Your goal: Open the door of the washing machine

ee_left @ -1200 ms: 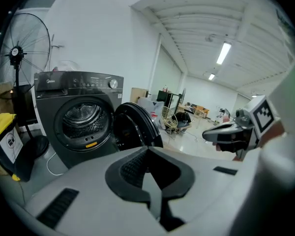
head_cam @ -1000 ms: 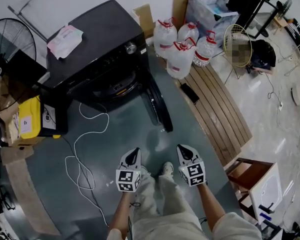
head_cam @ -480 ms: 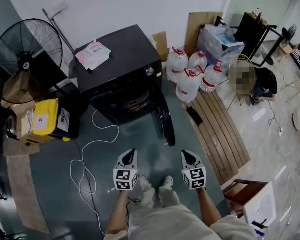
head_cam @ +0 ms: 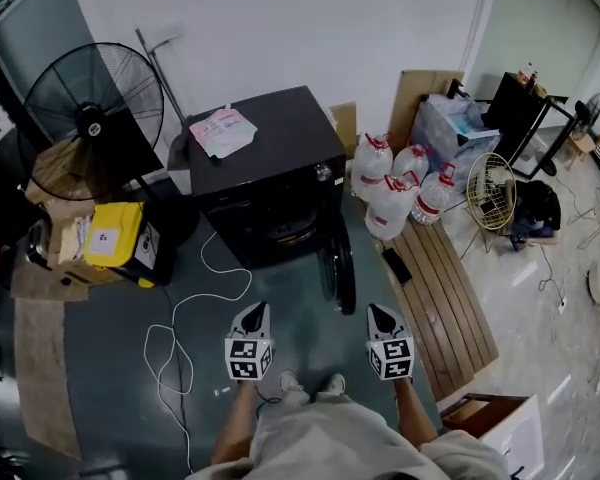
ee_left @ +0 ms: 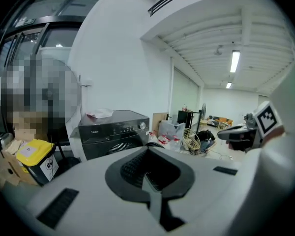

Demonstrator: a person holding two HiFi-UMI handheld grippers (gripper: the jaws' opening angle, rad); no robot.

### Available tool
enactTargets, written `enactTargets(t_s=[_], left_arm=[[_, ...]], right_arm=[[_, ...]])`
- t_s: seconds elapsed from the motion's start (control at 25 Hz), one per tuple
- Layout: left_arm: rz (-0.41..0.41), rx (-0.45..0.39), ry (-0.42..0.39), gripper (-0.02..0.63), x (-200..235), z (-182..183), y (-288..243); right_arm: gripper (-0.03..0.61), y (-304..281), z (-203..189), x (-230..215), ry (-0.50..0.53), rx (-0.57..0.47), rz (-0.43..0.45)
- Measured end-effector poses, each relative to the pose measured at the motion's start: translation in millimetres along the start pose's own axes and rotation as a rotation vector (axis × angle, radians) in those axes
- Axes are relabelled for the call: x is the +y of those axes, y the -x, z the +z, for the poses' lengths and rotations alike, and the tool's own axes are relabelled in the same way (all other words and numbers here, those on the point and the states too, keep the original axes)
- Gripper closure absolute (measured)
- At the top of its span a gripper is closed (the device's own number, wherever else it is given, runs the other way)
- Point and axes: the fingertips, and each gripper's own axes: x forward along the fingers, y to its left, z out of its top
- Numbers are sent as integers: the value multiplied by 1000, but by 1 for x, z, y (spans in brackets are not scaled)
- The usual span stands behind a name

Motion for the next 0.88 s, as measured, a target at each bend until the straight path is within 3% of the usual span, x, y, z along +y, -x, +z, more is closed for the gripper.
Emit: enactTargets(t_s=[0.44,0.88], left_arm=[[98,-49,12,606,30,18,32],[129,-63,31,606,45,20,39]], right_arm=[[580,3,30,8,36,-52,23],[580,-3,42,10,53,-66,31]])
